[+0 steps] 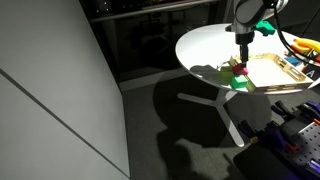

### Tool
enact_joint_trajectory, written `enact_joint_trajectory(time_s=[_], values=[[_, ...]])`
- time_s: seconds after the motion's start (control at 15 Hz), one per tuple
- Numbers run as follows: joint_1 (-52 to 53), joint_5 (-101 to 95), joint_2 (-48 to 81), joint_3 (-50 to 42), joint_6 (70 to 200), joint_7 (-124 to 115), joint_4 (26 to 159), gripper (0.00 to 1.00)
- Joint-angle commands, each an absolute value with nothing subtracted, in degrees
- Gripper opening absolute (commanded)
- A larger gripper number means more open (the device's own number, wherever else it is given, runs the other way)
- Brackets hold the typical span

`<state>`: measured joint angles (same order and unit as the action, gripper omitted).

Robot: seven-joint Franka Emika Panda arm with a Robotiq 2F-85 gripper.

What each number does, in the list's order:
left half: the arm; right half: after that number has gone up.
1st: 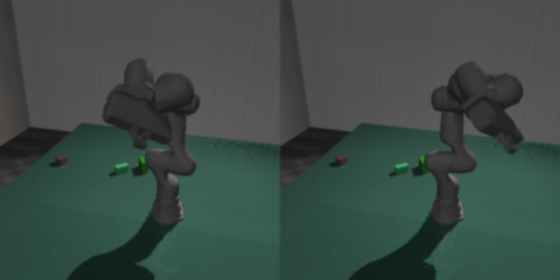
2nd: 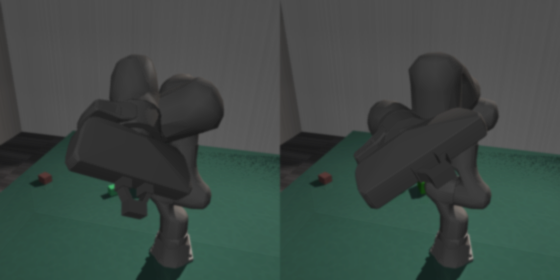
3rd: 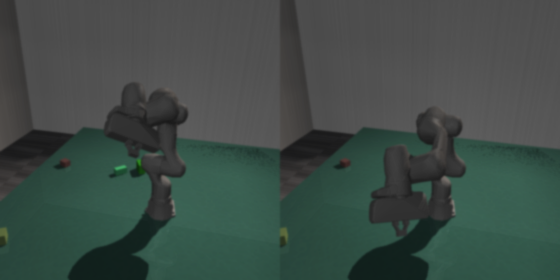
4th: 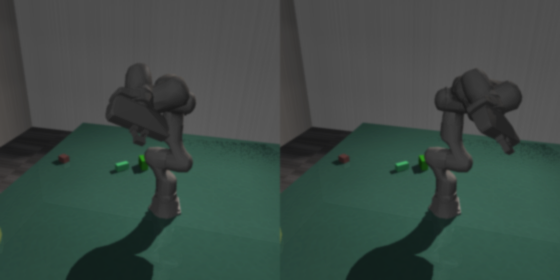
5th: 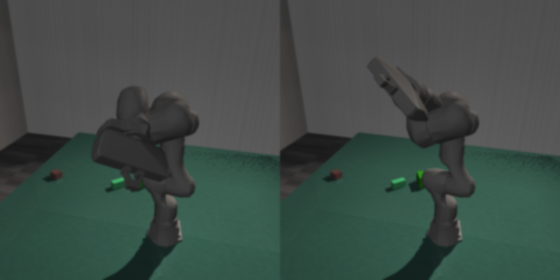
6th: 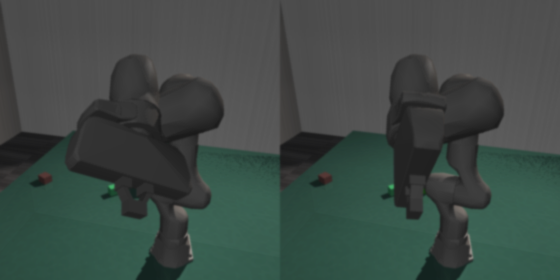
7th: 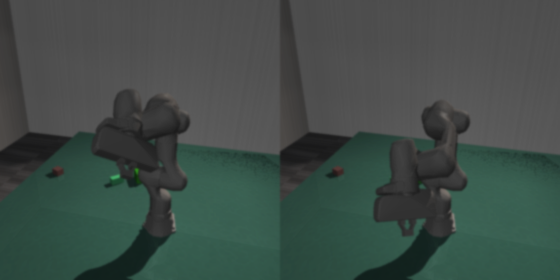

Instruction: Put the pink block on the brown object

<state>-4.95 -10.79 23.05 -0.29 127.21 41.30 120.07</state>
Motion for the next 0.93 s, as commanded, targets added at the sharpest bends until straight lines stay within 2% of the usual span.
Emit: enact_joint_trajectory(time_s=[0.0, 0.6, 0.67, 0.73, 0.87], values=[[-5.8, -11.1, 23.2, 0.5, 129.6, 42.8, 120.8, 1.00], [-6.3, -11.0, 24.3, 0.5, 130.9, 43.2, 121.6, 1.00], [-6.4, -11.0, 24.3, 0.5, 131.0, 43.1, 121.7, 0.75], [-6.4, -11.1, 24.2, 0.5, 131.0, 43.1, 121.9, 0.73], [-6.5, -11.0, 24.0, 0.4, 131.3, 43.1, 122.2, 0.56]])
